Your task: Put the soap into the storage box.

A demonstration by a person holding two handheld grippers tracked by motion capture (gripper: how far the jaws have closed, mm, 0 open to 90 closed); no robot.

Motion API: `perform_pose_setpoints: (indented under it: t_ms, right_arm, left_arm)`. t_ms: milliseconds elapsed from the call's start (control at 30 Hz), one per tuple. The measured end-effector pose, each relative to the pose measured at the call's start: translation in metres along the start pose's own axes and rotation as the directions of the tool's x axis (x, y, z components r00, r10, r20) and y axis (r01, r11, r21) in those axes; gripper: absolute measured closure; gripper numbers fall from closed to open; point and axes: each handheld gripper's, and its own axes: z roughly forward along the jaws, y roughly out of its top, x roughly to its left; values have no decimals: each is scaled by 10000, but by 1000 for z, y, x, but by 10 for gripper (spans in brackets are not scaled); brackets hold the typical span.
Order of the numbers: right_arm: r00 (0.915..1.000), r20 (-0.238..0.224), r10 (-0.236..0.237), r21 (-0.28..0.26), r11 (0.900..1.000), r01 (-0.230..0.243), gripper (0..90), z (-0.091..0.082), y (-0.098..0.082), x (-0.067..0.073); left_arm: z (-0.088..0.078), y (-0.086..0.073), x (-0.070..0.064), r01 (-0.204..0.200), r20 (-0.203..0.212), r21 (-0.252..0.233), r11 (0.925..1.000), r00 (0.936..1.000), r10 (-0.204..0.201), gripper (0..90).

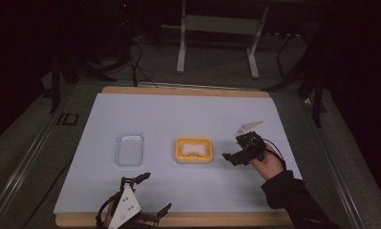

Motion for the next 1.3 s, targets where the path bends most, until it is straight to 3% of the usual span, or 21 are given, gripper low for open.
perform_pose_setpoints:
  t_ms: [233, 433, 733, 1100, 1200, 1300]
  right_arm:
    - [9981, 526, 308, -486, 9984, -283, 135, -3, -20, 9]
    - [9973, 433, 593, -631, 9964, -565, 136, -7, -29, 13]
    - [9965, 623, 558, -628, 9967, -519, 137, -10, -42, 20]
    - [9916, 906, 927, -925, 9921, -843, 137, -16, -58, 22]
    - [9920, 903, 881, -990, 9919, -791, 137, -16, -57, 22]
    - [9904, 1187, 708, -1006, 9932, -589, 138, -15, -57, 23]
  left_arm:
    - [0, 0, 0, -21, -9, 28, 10000, 10000, 21, 9]
    - [0, 0, -1, -18, -1, 42, 10000, 10000, 18, 9]
    - [0, 0, -1, -51, 11, 64, 10000, 10000, 51, 9]
    - [0, 1, -3, -124, 100, 110, 9999, 9999, 123, 9]
    - [0, 1, -3, -142, 104, 135, 9998, 9998, 140, 9]
    - [0, 1, -3, -117, 119, 121, 9999, 9999, 116, 9]
